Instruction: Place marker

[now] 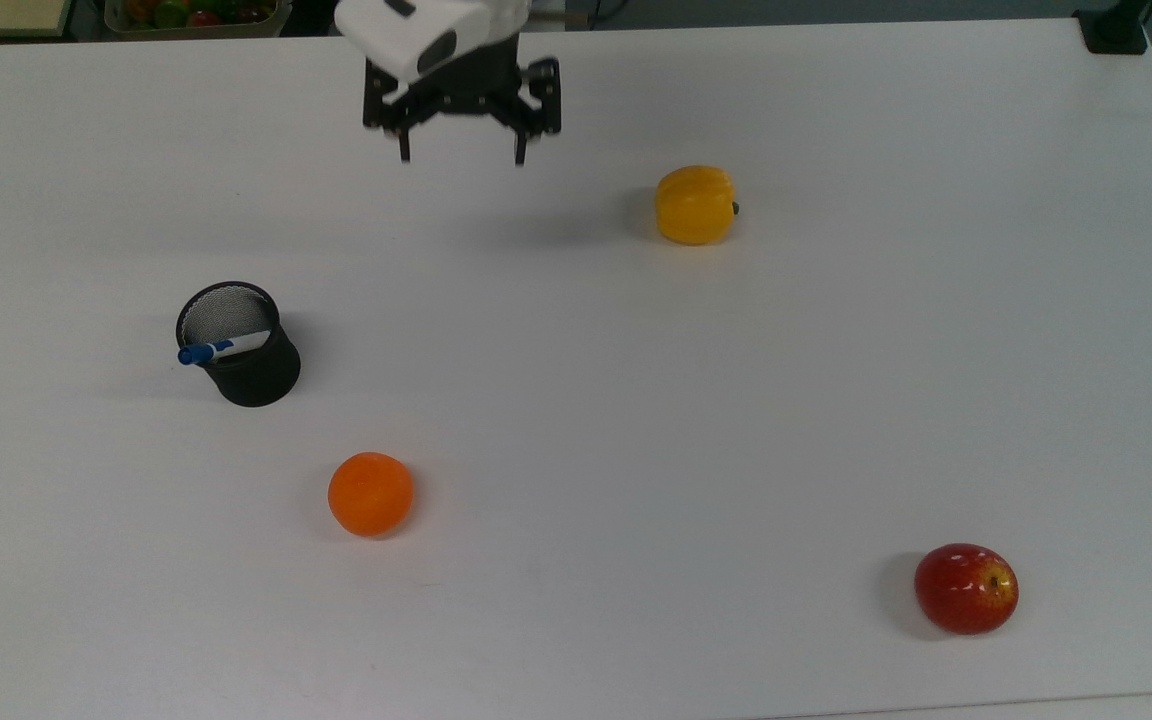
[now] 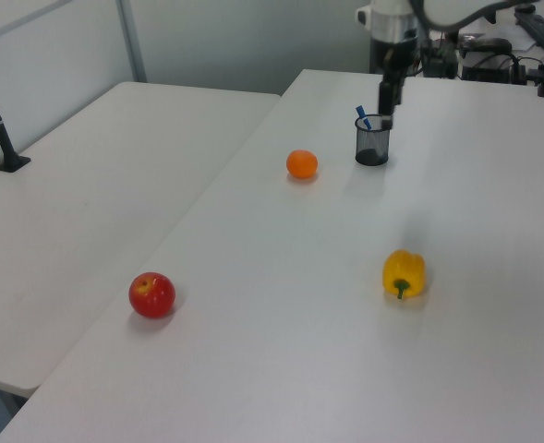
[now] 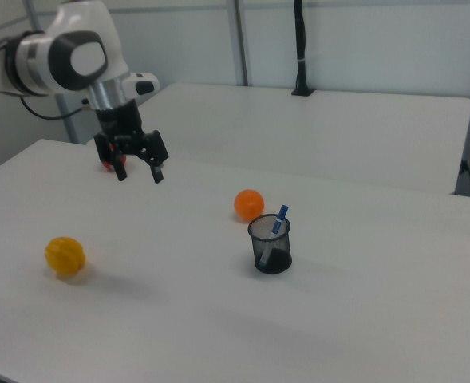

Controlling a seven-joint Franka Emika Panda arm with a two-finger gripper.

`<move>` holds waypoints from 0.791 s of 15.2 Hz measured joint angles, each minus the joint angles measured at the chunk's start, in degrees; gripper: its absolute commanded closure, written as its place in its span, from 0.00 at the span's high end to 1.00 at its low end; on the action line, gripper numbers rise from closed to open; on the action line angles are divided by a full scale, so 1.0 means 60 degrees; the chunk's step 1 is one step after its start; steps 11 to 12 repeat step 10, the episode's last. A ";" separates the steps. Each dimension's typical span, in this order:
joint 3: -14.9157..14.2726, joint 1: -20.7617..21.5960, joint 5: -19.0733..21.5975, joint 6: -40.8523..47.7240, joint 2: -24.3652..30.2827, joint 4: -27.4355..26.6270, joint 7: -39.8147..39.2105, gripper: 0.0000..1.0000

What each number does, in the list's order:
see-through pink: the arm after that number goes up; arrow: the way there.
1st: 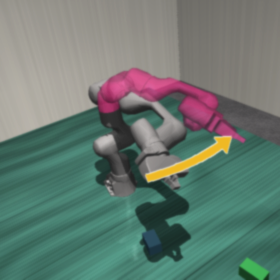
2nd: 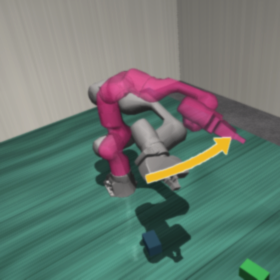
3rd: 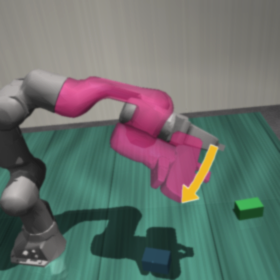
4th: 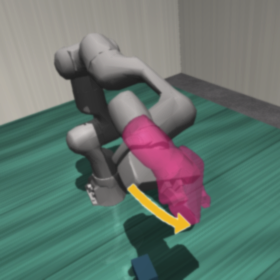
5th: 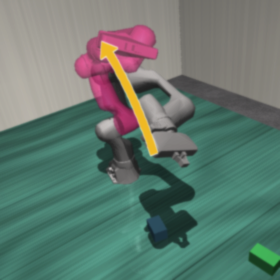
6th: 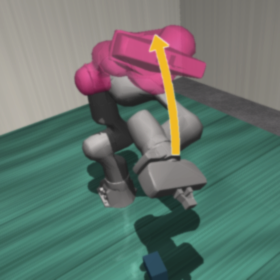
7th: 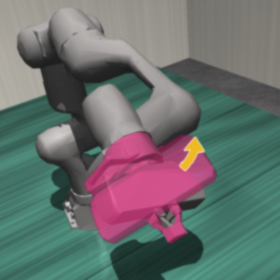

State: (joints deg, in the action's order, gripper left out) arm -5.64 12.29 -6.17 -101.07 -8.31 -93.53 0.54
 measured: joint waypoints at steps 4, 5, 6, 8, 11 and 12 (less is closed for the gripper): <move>0.0001 -0.0007 0.0000 0.1325 0.0824 -0.0007 -0.0002 1.00; 0.0000 -0.0035 0.0000 0.1429 0.0972 -0.0016 -0.0002 1.00; 0.0000 -0.0086 0.0000 0.1456 0.1075 -0.0025 -0.0002 1.00; 0.0028 -0.0247 0.0000 0.1457 0.1169 -0.0036 -0.0004 1.00; 0.0112 -0.0399 0.0000 0.1457 0.1170 -0.0060 -0.0005 1.00; 0.0112 -0.0399 0.0000 0.1457 0.1170 -0.0060 -0.0005 1.00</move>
